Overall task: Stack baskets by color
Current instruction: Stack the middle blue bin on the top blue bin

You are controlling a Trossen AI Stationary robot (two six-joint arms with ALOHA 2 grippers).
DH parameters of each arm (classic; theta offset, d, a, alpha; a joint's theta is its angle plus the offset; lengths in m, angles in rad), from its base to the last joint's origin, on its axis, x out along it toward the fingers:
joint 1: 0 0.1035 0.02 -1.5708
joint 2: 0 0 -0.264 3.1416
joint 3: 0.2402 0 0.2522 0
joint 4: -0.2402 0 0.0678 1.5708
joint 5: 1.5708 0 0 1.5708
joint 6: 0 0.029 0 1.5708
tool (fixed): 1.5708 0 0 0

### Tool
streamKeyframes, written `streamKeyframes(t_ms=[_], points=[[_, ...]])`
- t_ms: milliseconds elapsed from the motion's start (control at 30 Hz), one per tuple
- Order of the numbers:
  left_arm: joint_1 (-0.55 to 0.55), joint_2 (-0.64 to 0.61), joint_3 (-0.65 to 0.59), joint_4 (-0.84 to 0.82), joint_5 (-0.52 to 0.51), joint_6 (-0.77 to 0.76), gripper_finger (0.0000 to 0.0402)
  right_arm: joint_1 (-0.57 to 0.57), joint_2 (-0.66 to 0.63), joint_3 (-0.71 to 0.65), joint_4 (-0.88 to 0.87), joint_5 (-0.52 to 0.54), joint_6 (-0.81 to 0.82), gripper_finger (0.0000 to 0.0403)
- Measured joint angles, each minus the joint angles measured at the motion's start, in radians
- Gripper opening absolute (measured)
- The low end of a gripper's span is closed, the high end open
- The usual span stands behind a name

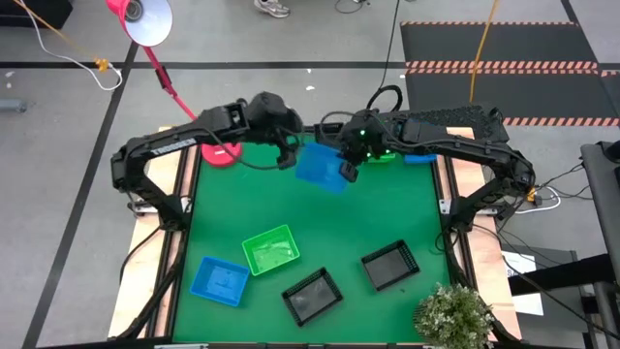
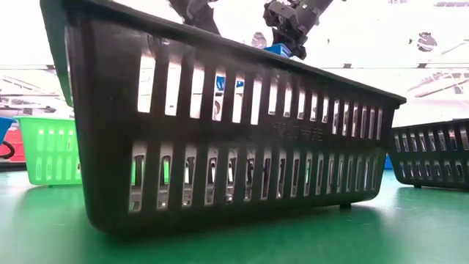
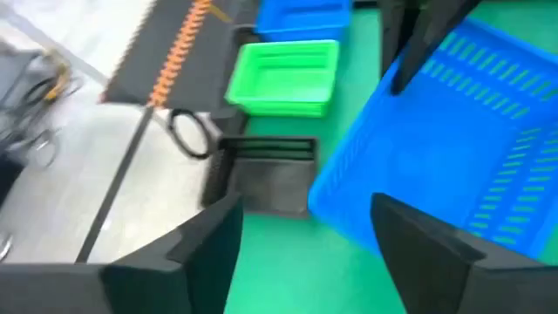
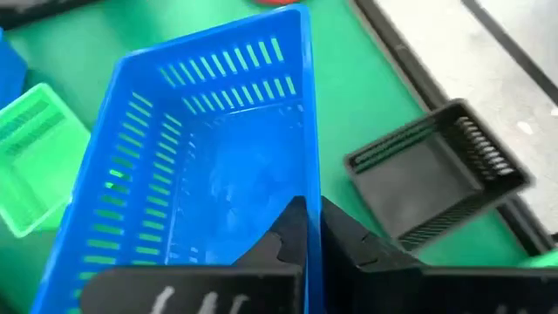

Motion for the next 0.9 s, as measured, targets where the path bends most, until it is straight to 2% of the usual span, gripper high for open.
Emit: streamKeyframes(t_ms=[167,333,600,900], points=[[0.058,-0.059,0.000,-0.055,-0.031,-0.129,0.0272,-0.085,-0.049,0.000,-0.034,-0.001,0.007,0.0003],[0.117,-0.075,0.000,-0.121,-0.033,-0.204,0.0253,-0.187,-0.117,0.000,-0.062,-0.002,0.015,0.0003],[0.165,-0.078,0.000,-0.158,-0.030,-0.225,0.0218,-0.387,-0.223,0.001,-0.149,0.002,0.078,0.0002],[0.169,-0.079,0.000,-0.166,0.003,-0.243,0.0200,-0.576,-0.311,0.001,-0.201,0.006,0.147,0.0006]])
